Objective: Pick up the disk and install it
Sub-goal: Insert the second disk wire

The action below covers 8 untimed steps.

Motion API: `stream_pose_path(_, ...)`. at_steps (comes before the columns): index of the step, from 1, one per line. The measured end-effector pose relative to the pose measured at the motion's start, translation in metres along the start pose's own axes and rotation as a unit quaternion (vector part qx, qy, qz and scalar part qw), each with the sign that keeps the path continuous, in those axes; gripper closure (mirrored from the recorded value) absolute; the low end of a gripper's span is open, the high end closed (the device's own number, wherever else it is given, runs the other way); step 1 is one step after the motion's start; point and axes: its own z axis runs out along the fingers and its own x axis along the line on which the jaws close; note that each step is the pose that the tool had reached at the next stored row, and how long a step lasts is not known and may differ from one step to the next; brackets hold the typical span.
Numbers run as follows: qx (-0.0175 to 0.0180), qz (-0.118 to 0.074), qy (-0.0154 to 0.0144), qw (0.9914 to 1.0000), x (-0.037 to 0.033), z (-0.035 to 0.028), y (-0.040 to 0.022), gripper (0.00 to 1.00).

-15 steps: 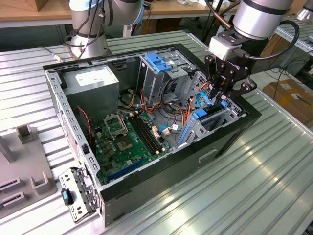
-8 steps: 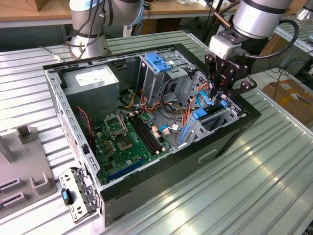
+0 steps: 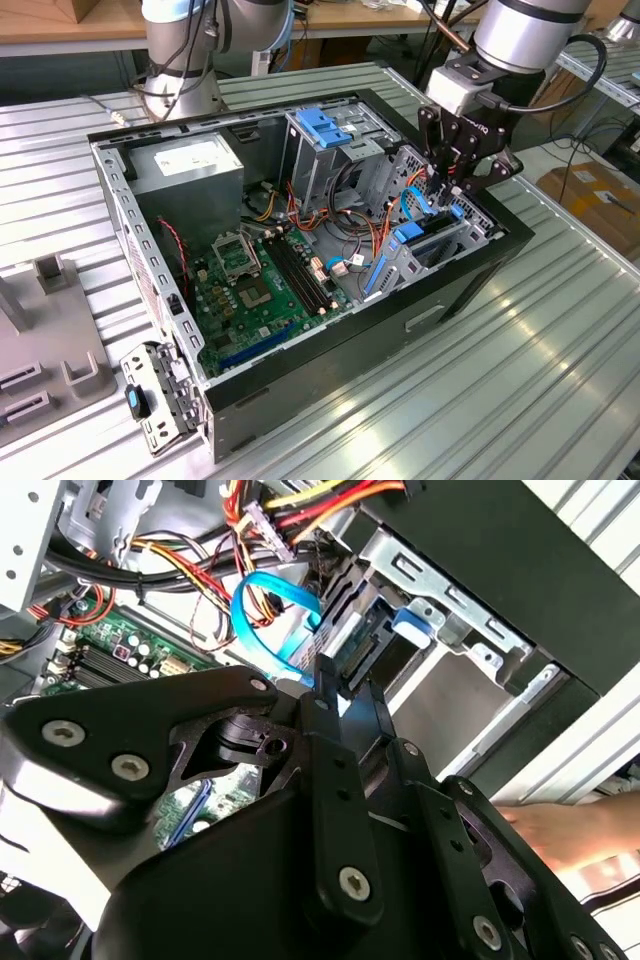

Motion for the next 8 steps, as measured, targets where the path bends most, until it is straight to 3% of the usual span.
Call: stream_pose_path(8, 0.0003, -0.008, -0.0004, 0.99997, -0.0072, 0.0003, -0.0112, 0.71)
